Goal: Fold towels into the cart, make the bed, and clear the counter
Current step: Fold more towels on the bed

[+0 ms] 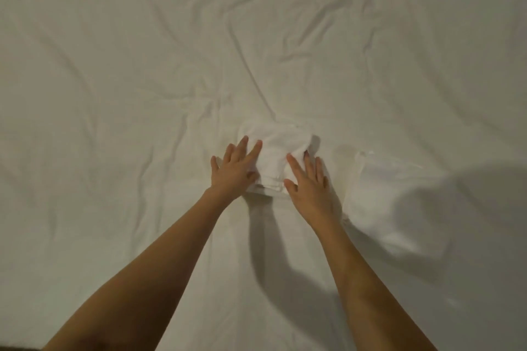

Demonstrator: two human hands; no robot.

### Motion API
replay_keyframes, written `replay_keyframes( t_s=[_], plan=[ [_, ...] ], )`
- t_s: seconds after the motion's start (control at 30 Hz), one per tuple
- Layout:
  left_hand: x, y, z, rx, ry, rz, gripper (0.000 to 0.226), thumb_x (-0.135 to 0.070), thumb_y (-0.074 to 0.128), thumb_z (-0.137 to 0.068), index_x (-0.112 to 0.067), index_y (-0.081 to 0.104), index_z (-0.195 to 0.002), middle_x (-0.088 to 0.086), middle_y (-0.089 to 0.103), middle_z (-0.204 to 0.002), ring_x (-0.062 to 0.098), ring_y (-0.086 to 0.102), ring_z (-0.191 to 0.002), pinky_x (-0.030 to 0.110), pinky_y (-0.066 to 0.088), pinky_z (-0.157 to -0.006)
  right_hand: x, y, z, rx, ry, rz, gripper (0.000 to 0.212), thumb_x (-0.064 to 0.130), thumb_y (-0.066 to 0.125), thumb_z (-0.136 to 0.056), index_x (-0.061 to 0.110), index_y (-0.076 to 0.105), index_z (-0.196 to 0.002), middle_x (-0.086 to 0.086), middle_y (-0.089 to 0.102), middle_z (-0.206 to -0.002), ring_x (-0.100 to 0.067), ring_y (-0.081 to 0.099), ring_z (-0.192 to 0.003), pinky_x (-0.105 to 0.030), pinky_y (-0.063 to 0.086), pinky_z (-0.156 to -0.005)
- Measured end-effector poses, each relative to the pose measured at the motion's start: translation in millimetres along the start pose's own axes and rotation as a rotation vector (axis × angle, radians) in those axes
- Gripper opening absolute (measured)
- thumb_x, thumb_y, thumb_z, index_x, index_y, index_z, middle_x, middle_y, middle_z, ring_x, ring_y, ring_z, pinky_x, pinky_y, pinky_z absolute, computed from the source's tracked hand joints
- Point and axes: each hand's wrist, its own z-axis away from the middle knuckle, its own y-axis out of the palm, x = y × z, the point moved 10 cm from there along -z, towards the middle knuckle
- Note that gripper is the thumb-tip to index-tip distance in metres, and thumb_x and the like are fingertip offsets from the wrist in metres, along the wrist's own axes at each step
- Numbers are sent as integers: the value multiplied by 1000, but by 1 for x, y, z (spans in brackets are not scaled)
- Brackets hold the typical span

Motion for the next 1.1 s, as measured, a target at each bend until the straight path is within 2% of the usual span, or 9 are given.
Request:
replay_keyframes(
  t_s=[0.1,0.17,0.23,0.37,0.57,0.8,1.1],
  plan=[
    [-6,-13,2,-13,19,12,70,-29,49,-96,-37,4,-150,-4,-6,-159,26,-5,-147,57,7,-113,1,-6,3,14,29,30,57,37,39,-100,39,11,-149,4,-9,-160,-23,-9,-146,-48,7,-118],
    [-10,-33,12,-120,48,27,62,-20,49,-95,-33,19,-148,-2,4,-159,24,-1,-147,54,6,-115,3,-13,10,13,45,62,57,37,39,-100,37,12,-150,4,-11,-159,-22,-10,-146,-48,6,-118],
    [-7,-51,25,-224,74,7,57,-18,48,-95,-28,25,-147,0,10,-158,22,1,-147,50,5,-116,11,-23,22,-11,43,104,57,37,37,-100,32,11,-151,4,-12,-159,-21,-10,-146,-48,5,-117],
    [1,-73,63,-315,116,-46,57,-22,46,-97,-24,23,-149,1,13,-159,23,0,-147,47,1,-117,32,-45,54,-78,36,148,60,39,35,-101,24,8,-152,5,-10,-160,-18,-10,-146,-47,1,-118],
    [27,-107,136,-422,73,-16,54,-22,44,-97,-22,24,-148,2,17,-158,22,3,-147,46,1,-117,79,-60,103,-99,16,149,59,41,32,-101,23,7,-152,5,-6,-160,-18,-11,-146,-48,-1,-117],
    [110,-112,265,-562,-63,91,53,-19,44,-97,-20,27,-147,2,25,-154,23,10,-146,45,4,-117,160,-39,173,-163,-128,176,56,40,35,-100,19,19,-150,1,11,-159,-22,0,-146,-49,4,-117],
    [271,-130,401,-656,-248,126,55,-21,48,-94,-19,30,-146,4,35,-149,24,23,-141,48,13,-116,322,18,232,-104,-307,186,55,37,34,-101,17,18,-150,-1,10,-159,-22,-1,-146,-49,1,-116]
  ],
)
